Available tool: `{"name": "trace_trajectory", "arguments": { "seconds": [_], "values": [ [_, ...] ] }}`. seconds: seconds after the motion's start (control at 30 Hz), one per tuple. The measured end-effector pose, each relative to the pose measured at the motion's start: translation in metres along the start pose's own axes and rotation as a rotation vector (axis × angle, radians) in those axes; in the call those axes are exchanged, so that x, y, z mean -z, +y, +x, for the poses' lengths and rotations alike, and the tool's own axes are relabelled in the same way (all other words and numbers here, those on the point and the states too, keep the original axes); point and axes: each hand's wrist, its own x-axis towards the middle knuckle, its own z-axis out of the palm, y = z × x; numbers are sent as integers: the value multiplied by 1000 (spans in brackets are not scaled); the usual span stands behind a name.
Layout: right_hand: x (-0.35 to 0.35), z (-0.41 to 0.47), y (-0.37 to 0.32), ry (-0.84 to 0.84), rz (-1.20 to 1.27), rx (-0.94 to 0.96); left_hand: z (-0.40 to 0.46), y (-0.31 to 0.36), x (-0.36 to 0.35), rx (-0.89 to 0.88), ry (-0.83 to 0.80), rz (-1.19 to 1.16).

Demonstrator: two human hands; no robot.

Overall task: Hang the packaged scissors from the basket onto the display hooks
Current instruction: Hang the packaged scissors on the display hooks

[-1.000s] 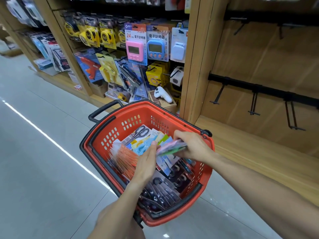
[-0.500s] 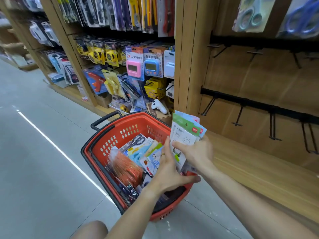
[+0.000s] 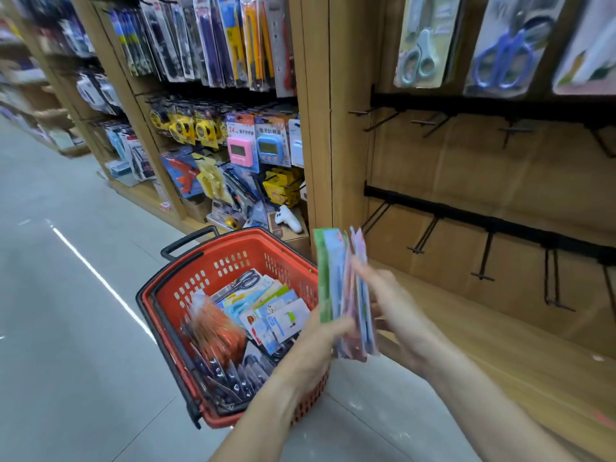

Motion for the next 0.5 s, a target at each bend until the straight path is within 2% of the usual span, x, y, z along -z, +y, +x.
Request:
{"name": "trace_trajectory", "arguments": {
  "seconds": [0.1,0.2,0.3,0.4,0.5],
  "values": [
    [27,-3,-3,-11,133,133,0,8,-6,114,-23,-238],
    [45,-4,5,102,106,278,1,18,-28,149,-84,-280],
    [71,-9,8,272,83,256,6,19,-53,204,-142,-297],
    [105,-17,13,360,209,182,14,17,-80,248,-239,-211],
    [139,-29,22,478,267,204,25,12,-114,284,-355,-148]
  ]
}}
